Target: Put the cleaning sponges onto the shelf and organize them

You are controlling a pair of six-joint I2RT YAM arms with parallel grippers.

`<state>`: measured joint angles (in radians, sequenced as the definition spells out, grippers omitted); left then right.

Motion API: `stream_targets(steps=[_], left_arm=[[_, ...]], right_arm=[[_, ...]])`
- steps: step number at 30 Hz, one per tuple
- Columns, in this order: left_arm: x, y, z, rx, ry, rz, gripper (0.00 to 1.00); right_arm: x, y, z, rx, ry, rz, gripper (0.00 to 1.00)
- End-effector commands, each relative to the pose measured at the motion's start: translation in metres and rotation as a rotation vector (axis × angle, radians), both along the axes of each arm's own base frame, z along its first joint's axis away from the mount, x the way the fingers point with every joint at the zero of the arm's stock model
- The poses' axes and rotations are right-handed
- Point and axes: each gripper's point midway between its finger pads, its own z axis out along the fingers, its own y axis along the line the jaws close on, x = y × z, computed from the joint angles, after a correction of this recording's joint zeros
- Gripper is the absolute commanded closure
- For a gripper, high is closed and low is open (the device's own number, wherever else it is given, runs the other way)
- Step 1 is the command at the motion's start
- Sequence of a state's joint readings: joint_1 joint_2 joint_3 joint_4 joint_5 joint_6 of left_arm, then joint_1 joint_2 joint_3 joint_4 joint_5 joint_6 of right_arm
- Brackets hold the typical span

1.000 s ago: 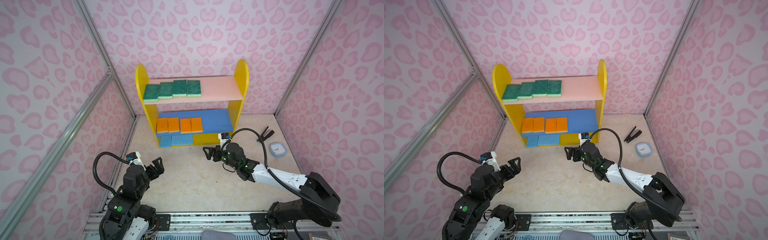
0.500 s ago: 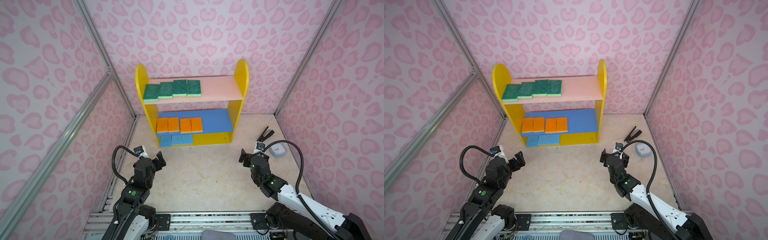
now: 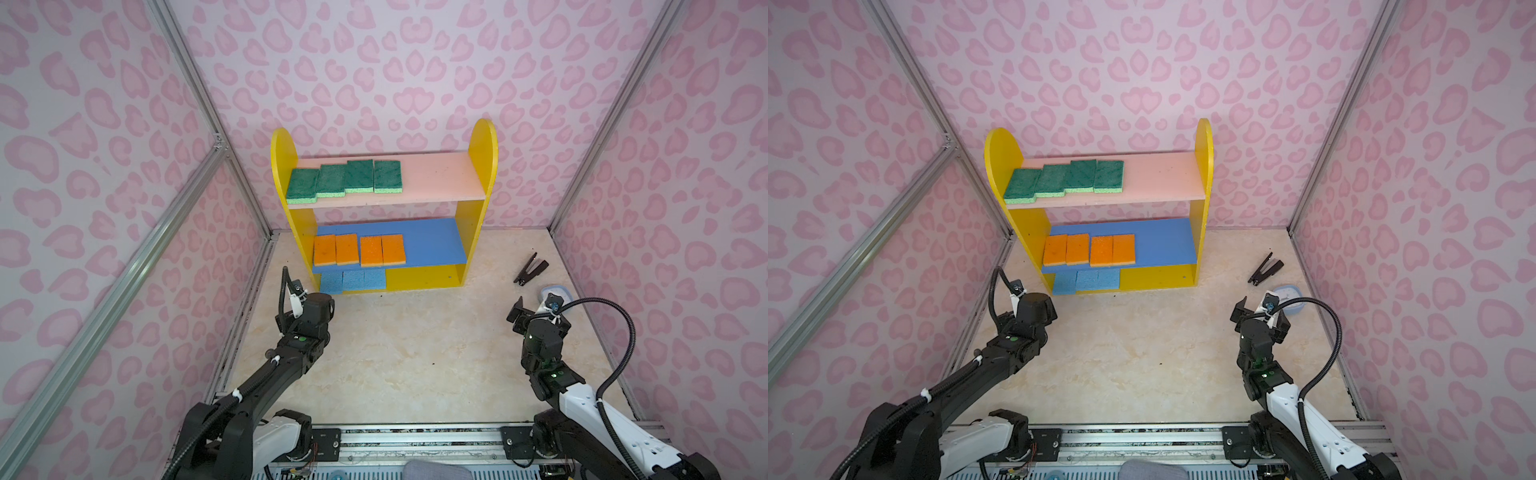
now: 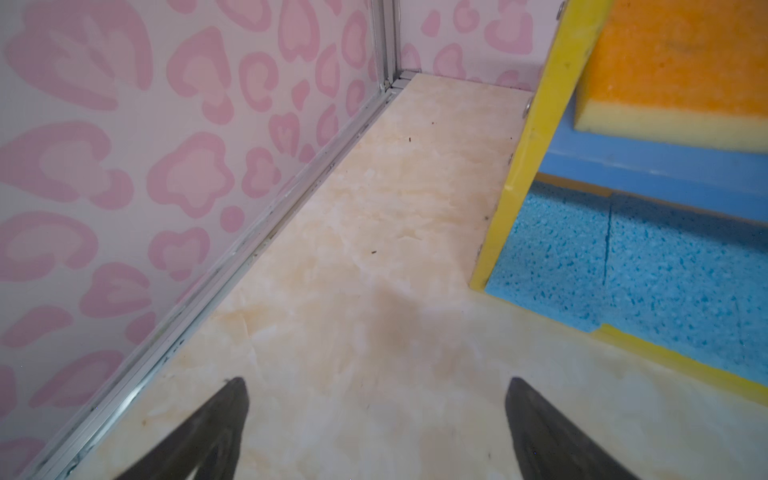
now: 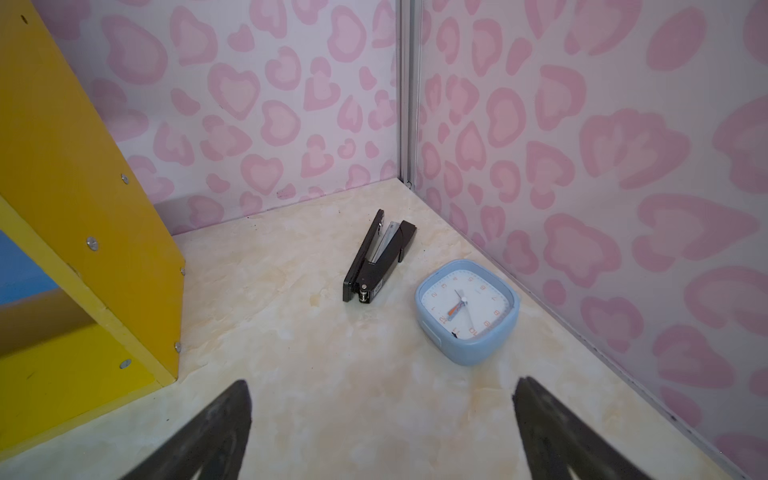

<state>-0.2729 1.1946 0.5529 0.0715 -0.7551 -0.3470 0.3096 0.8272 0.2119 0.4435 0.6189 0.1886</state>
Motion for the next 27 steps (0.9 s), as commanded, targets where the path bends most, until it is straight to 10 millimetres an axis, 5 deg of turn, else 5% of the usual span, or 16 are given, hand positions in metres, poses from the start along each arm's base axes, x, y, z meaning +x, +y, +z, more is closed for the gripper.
stream_targets(steps=[1, 7, 17, 27], left_arm=[[0.022, 0.004, 0.013, 0.067, -0.049, -0.001, 0.03], [0.028, 0.011, -0.017, 0.009, -0.076, -0.018, 0.03], [0.052, 0.009, 0.003, 0.109, -0.193, -0.127, 0.03], [0.047, 0.024, -0.012, -0.016, -0.24, -0.163, 0.03]], right_arm=[[0.002, -0.006, 0.004, -0.062, -0.014, -0.007, 0.01], [0.012, -0.008, -0.019, -0.059, -0.003, -0.009, 0.01], [0.052, -0.007, -0.035, -0.057, 0.08, -0.04, 0.01], [0.041, -0.016, -0.024, -0.153, -0.01, -0.054, 0.01]])
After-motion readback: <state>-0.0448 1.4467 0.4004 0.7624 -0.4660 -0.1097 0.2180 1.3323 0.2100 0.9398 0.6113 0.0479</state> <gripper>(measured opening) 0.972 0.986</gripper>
